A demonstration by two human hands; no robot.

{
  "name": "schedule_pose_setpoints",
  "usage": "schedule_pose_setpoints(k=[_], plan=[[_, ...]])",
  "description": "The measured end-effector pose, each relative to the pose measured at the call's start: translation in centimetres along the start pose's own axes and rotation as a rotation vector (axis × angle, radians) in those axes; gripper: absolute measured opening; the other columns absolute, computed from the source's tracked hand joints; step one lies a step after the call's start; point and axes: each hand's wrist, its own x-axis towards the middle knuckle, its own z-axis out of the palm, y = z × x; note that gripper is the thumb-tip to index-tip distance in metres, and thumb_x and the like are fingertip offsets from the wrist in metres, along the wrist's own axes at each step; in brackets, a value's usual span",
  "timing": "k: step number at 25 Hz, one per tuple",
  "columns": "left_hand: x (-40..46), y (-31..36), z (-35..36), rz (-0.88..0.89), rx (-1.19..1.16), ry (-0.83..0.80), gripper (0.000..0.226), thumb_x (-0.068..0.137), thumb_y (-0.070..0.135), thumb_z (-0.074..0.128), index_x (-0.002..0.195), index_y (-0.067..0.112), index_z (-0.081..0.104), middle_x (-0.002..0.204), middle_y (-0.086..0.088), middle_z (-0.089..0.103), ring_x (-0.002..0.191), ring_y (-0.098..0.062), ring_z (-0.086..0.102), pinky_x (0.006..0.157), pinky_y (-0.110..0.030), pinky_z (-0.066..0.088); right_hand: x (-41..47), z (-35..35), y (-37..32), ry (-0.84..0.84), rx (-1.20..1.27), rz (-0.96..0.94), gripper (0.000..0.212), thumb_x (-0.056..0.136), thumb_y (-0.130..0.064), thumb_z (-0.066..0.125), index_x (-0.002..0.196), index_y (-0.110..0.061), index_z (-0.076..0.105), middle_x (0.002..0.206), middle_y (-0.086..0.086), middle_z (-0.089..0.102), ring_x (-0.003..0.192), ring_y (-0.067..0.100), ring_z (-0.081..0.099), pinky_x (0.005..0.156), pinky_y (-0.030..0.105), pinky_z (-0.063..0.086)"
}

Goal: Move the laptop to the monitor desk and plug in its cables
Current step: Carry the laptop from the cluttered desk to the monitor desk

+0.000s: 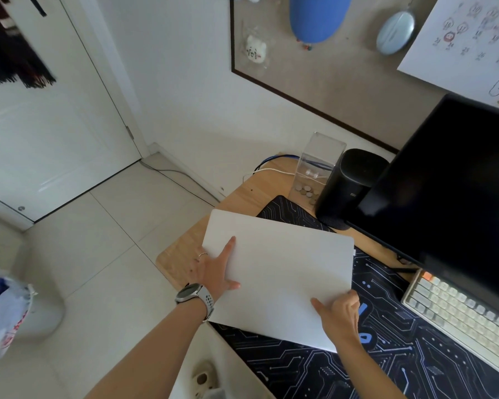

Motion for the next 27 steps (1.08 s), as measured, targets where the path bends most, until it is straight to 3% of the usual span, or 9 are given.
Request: schedule_pose_setpoints(k=[4,6,8,10,15,18,20,23,27], plan=[[-1.1,1.0,-0.1,-0.014,0.152,0.086,0.112,0.066,0.058,0.074,0.137,0.056,-0.012,0.144,-0.03,0.017,0.121,-0.043,0.037,0.101,-0.054,0.036,-1.8,-0.8,-1.5,0.164,-0.451,-0.252,0.112,0.07,-0.049,0.075,0.143,0.004,0.009,0.139,0.028,0.033,0.126,0.04,0.04,0.1,0.046,0.043],[-2.0,2.0,0.4,0.089,0.285,0.207,0.107,0.069,0.062,0.069,0.141,0.051,-0.01,0.152,-0.03,0.002,0.133,-0.049,0.022,0.107,-0.057,0.028,-2.6,-0.4,-1.9,0.204,-0.655,-0.469,0.116,0.063,-0.057,0.075,0.146,0.001,0.017,0.145,0.028,0.032,0.13,0.04,0.041,0.102,0.045,0.042],[-3.0,3.0,1.1,0.207,0.315,0.209,0.108,0.07,0.061,0.069,0.141,0.053,-0.012,0.155,-0.023,-0.015,0.14,-0.049,0.0,0.112,-0.059,0.015,-2.7,0.7,-1.8,0.175,-0.745,-0.613,0.116,0.058,-0.061,0.076,0.146,-0.006,0.024,0.15,0.025,0.03,0.134,0.038,0.04,0.102,0.046,0.042],[-3.1,3.4,1.9,0.243,0.314,0.136,0.109,0.071,0.057,0.071,0.139,0.054,-0.014,0.156,-0.017,-0.02,0.141,-0.046,-0.011,0.113,-0.058,0.01,-2.5,1.5,-1.7,0.101,-0.779,-0.636,0.116,0.057,-0.062,0.077,0.146,-0.011,0.024,0.154,0.021,0.024,0.138,0.036,0.035,0.103,0.048,0.041],[-2.9,3.7,2.1,0.244,0.322,0.094,0.11,0.071,0.056,0.072,0.141,0.051,-0.013,0.156,-0.018,-0.02,0.142,-0.046,-0.011,0.114,-0.055,0.01,-2.7,1.6,-2.3,0.036,-0.857,-0.625,0.113,0.068,-0.065,0.066,0.15,-0.009,0.011,0.158,0.022,0.006,0.145,0.037,0.015,0.111,0.049,0.028],[-2.8,3.6,2.0,0.242,0.289,0.067,0.116,0.065,0.055,0.076,0.141,0.052,-0.012,0.155,-0.018,-0.022,0.142,-0.046,-0.013,0.114,-0.053,0.013,-2.4,1.9,-2.3,0.044,-0.866,-0.64,0.125,0.047,-0.072,0.075,0.144,-0.007,0.031,0.148,0.027,0.033,0.135,0.041,0.038,0.1,0.049,0.043],[-2.8,3.5,2.1,0.237,0.304,0.046,0.121,0.064,0.05,0.079,0.141,0.051,-0.015,0.155,-0.017,-0.025,0.141,-0.046,-0.016,0.113,-0.053,0.016,-2.2,2.2,-2.3,-0.005,-0.877,-0.637,0.128,0.043,-0.072,0.077,0.144,-0.007,0.031,0.15,0.027,0.027,0.133,0.042,0.04,0.098,0.049,0.044],[-2.6,4.0,2.3,0.218,0.287,0.028,0.121,0.064,0.045,0.081,0.142,0.05,-0.012,0.154,-0.017,-0.028,0.14,-0.047,-0.018,0.113,-0.053,0.016,-2.5,2.1,-2.9,-0.061,-0.928,-0.622,0.12,0.069,-0.066,0.065,0.15,-0.009,-0.002,0.153,0.024,-0.016,0.145,0.041,0.004,0.114,0.048,0.022],[-2.6,4.0,2.6,0.194,0.281,0.037,0.124,0.062,0.049,0.08,0.142,0.049,-0.015,0.154,-0.015,-0.027,0.141,-0.046,-0.016,0.113,-0.055,0.014,-2.8,1.9,-3.2,-0.083,-0.923,-0.622,0.113,0.078,-0.063,0.058,0.147,-0.014,-0.018,0.155,0.019,-0.024,0.145,0.037,-0.015,0.117,0.048,0.008]])
